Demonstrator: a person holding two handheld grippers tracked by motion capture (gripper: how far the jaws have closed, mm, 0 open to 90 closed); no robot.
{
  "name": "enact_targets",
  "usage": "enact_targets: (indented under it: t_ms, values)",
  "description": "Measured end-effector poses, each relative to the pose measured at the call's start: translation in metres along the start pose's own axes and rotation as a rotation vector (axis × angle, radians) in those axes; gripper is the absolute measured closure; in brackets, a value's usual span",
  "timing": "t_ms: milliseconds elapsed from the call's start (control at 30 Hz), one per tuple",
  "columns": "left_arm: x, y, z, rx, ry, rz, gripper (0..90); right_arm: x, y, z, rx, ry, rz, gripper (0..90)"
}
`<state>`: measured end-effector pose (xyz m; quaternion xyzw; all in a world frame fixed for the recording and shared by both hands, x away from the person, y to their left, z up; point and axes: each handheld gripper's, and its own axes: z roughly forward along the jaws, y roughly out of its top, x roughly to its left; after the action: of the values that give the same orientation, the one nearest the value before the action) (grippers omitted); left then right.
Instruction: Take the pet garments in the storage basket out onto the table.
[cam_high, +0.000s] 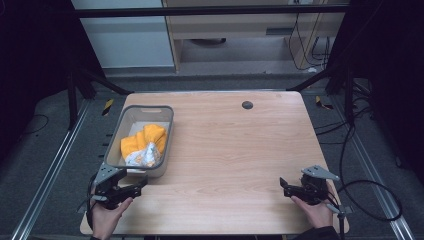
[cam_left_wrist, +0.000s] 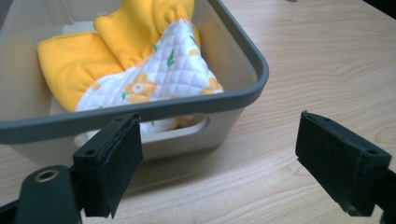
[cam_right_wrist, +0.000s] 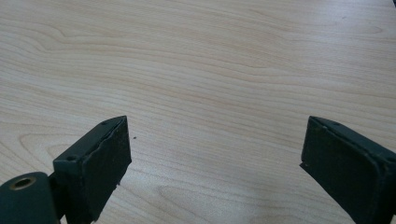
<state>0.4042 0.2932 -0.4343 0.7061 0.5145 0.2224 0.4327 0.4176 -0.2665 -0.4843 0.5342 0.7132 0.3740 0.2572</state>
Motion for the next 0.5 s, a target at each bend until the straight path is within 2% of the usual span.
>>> enact_targets:
  t_ms: [500]
  values:
    - [0.006, 0.027, -0.006, -0.036, 0.003, -0.001, 15.2, 0.005, 0.000, 0.000, -0.022, 0.012, -0.016, 10.4]
